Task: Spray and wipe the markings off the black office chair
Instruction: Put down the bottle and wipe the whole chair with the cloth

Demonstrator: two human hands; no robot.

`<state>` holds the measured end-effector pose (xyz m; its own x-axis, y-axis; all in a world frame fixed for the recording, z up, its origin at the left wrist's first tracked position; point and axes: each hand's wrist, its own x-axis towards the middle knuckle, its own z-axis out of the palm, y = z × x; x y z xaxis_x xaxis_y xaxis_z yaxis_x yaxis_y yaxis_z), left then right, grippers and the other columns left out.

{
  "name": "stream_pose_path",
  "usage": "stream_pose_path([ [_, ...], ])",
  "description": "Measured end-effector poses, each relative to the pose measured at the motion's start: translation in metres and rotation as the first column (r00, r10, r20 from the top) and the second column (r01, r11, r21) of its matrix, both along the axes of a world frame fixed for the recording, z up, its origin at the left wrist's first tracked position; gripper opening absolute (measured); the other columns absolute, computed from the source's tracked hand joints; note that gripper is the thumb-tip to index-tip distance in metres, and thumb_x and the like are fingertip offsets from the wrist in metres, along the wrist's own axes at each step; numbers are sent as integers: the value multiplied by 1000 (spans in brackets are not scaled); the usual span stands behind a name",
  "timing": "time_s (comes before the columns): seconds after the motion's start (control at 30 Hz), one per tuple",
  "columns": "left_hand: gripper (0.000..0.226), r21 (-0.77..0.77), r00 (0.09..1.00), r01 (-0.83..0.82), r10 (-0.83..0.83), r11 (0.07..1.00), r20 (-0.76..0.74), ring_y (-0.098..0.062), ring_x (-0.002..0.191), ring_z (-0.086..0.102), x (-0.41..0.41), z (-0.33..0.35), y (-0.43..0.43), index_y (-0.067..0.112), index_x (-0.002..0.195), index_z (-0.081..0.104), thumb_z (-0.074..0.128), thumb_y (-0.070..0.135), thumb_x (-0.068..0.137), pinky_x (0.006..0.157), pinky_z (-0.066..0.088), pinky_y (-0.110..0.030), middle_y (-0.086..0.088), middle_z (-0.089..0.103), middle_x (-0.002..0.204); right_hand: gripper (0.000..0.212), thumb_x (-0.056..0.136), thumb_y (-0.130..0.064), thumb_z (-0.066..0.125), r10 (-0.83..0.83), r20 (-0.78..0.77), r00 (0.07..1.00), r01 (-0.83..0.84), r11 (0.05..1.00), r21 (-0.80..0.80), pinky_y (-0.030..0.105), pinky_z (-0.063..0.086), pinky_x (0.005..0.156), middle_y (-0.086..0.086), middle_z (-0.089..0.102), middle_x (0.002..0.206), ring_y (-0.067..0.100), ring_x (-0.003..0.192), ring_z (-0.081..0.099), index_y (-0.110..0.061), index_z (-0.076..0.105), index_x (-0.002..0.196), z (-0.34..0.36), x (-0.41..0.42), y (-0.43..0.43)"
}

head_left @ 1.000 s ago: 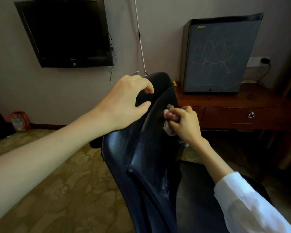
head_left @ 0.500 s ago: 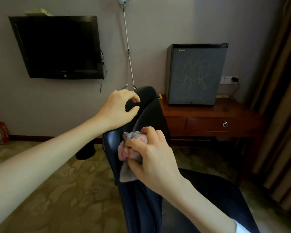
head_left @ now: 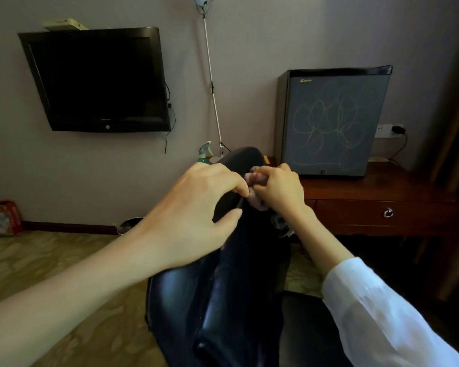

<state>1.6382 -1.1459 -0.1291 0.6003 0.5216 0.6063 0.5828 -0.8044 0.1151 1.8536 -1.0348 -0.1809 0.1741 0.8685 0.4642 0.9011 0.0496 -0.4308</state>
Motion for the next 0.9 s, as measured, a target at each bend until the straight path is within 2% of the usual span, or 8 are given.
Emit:
stream_pose_path([
  [0.13, 21, -37, 999, 26, -25, 999, 35, 2, 103, 47, 1, 1, 11, 29, 107, 65, 61, 28, 86, 91, 32, -9, 18, 59, 102, 48, 87, -37, 61, -129, -6, 992, 128, 989, -74, 45, 42, 95, 16, 44, 131, 40, 120, 44, -33, 52, 134, 8, 37, 73],
  [0.3, 25, -17, 999, 38, -38, 999, -25, -3, 95, 47, 5, 3, 23, 10, 97, 70, 63, 16, 75, 90, 26, 2, 1, 67, 92, 58, 83, -29, 66, -192, -78, 978, 179, 971, -156, 48, 39, 98, 17, 40, 134, 41, 124, 38, -26, 49, 138, 8, 65, 125],
  [0.4, 21, -53, 1000, -6, 5, 999, -15, 2, 99, 45, 4, 1, 24, 24, 108, 66, 63, 22, 87, 90, 30, -4, 14, 60, 102, 60, 83, -22, 67, -205, -97, 974, 191, 972, -136, 49, 39, 99, 17, 37, 136, 42, 125, 36, -27, 48, 139, 3, 68, 132],
  [0.5, 26, -64, 999, -21, 19, 998, -30, 3, 106, 46, -1, -1, 20, 33, 110, 61, 58, 30, 85, 92, 33, -8, 23, 55, 102, 51, 87, -29, 64, -152, -104, 983, 148, 988, -51, 47, 40, 97, 15, 38, 131, 40, 122, 37, -29, 50, 137, -5, 70, 123],
  [0.67, 25, -68, 998, -43, 41, 997, -38, 0, 104, 48, -1, 0, 20, 30, 111, 62, 59, 28, 86, 90, 40, -14, 21, 56, 103, 43, 87, -35, 63, 13, -51, 999, -11, 999, 46, 41, 43, 96, 10, 41, 124, 32, 113, 44, -35, 55, 129, -25, 67, 77],
  [0.77, 24, -41, 999, -30, 30, 999, -21, -7, 103, 50, 0, 1, 19, 25, 110, 64, 64, 22, 87, 88, 40, -16, 14, 59, 103, 43, 83, -37, 64, 68, 17, 998, -69, 997, 33, 37, 45, 93, 5, 45, 119, 29, 108, 49, -38, 56, 126, -44, 60, 39],
  [0.9, 21, 20, 999, -21, 21, 1000, -28, -12, 101, 50, 0, -1, 19, 19, 107, 66, 66, 18, 86, 86, 35, -18, 8, 61, 103, 40, 78, -35, 67, 140, 3, 990, -140, 990, 4, 35, 47, 90, 0, 48, 114, 24, 105, 50, -41, 61, 117, -93, 29, -45],
])
